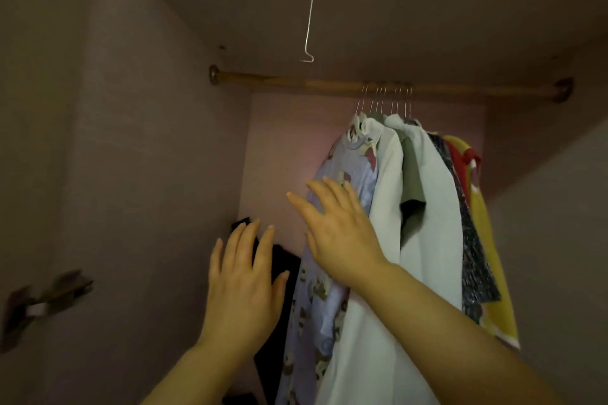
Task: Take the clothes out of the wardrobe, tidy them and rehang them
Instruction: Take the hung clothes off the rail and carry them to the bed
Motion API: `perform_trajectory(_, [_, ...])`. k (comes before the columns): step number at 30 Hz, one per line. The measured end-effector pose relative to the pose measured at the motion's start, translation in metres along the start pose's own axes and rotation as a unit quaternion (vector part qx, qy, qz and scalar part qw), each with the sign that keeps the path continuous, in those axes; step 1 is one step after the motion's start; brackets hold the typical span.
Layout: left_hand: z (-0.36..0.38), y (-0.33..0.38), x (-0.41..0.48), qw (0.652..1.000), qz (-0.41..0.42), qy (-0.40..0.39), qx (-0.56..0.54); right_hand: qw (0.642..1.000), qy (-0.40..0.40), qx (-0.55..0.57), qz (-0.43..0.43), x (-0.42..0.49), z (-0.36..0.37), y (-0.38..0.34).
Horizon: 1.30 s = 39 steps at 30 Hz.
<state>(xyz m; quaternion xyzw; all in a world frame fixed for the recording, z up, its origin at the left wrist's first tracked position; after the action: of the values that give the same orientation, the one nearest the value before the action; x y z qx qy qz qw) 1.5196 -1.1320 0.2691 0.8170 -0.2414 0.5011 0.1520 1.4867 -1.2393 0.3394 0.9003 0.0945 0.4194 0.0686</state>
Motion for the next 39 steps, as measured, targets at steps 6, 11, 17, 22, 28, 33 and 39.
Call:
perform_trajectory(6, [0.038,0.021,0.052,0.999,0.012,0.016,-0.037,0.977,-0.063,-0.204,0.009,0.051,-0.005,0.069])
perform_trajectory(11, [0.077,0.039,0.097,0.993,0.035,0.008,-0.113,0.956,-0.08,-0.28,0.039,0.045,-0.013,0.129])
perform_trajectory(17, [0.114,0.062,0.163,0.978,0.082,0.018,-0.193,0.944,-0.082,-0.295,0.124,0.021,-0.033,0.195])
perform_trajectory(22, [0.136,0.066,0.221,0.972,0.117,0.054,-0.195,0.947,-0.044,-0.251,0.198,0.021,-0.047,0.227])
perform_trajectory(28, [0.151,0.075,0.286,0.965,0.131,0.06,-0.219,0.951,0.052,-0.235,0.194,0.076,-0.041,0.22])
perform_trajectory(33, [0.16,0.085,0.318,0.965,0.111,0.035,-0.236,0.944,0.081,-0.254,0.195,0.125,-0.034,0.223])
perform_trajectory(39, [0.166,0.092,0.324,0.961,0.115,0.014,-0.252,0.942,0.066,-0.3,0.136,0.139,-0.031,0.228])
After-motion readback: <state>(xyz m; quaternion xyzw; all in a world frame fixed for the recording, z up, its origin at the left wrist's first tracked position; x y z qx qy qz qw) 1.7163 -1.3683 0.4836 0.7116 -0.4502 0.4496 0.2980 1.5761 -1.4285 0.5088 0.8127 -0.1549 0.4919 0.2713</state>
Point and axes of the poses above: each hand's wrist, its own x-axis towards the middle knuckle, its own z-axis out of the palm, y = z × x, the point moved 6 cm from there along x, towards the middle knuckle, and after that the axes turned 15 degrees about x, right-handed, at the moved point
